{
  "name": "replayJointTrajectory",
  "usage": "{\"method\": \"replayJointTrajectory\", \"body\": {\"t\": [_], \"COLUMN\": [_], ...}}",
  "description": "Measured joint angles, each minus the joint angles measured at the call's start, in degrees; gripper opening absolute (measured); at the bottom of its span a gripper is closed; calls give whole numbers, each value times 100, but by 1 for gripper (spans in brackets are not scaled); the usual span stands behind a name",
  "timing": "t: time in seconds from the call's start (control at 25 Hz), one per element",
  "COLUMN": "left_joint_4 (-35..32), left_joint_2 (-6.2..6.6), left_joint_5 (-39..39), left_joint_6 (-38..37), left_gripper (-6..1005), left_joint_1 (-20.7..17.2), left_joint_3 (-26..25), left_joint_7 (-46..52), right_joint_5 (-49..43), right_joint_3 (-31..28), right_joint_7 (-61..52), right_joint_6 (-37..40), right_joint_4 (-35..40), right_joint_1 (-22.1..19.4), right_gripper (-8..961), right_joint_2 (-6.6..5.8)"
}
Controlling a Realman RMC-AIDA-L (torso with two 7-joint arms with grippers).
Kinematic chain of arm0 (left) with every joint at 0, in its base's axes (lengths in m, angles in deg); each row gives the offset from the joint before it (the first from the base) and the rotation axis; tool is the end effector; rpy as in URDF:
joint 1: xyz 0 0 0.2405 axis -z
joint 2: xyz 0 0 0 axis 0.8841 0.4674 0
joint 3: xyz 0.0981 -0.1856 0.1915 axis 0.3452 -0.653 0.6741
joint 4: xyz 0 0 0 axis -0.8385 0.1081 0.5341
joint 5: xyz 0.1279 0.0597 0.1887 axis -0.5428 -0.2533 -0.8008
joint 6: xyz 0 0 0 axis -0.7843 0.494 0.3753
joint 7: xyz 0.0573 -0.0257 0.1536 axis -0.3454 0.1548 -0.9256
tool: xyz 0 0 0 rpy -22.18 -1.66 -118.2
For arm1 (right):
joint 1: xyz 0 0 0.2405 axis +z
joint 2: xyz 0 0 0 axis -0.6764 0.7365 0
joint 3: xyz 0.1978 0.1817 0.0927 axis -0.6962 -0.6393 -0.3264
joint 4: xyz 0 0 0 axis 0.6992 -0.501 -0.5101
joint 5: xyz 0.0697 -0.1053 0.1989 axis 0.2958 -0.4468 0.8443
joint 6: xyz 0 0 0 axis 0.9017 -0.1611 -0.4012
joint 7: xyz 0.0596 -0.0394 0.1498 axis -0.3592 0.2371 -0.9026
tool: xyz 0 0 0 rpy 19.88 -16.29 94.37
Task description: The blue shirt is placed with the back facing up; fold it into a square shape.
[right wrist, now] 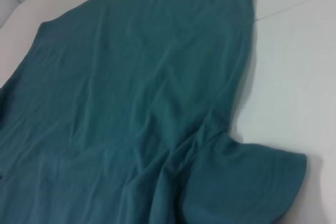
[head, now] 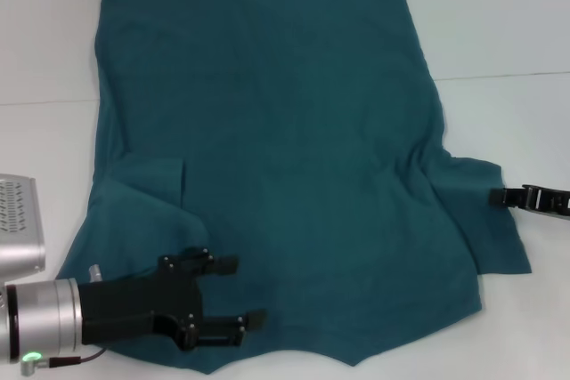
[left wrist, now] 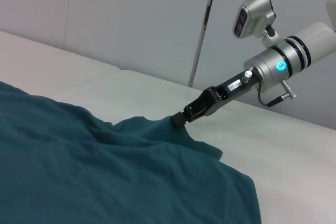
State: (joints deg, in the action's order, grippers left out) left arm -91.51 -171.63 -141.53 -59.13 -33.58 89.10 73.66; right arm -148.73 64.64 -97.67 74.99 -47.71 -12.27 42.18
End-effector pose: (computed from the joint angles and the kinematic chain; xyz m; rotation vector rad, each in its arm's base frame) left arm -0.2869 0.3426 -0.0880 -2.8159 -0.5196 -0.6554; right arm 0.4024 0.4077 0.0175 -1.9593 1.5493 0.4696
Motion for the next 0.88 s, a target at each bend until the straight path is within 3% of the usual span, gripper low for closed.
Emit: {"method": "replayJointTrajectory", "body": {"t": [0.36,0.88], "left_joint_4": [19,39], "left_joint_2": [-7,-13], "left_joint_5": [32,96], "left_joint_6": [2,-17], "left_gripper": [873,877], "left_joint_1": [0,2], "left_joint_3": [-26,-25], "left_joint_7": [35,199], "right_joint_5": [534,949], "right_joint_3": [-102,-390], "right_joint_7": [283,554], "right_joint_6": [9,201], "right_joint_4": [12,238], "right_joint_1": [-149,-331], "right_gripper": [43,6], "right_joint_2": [1,-72]}}
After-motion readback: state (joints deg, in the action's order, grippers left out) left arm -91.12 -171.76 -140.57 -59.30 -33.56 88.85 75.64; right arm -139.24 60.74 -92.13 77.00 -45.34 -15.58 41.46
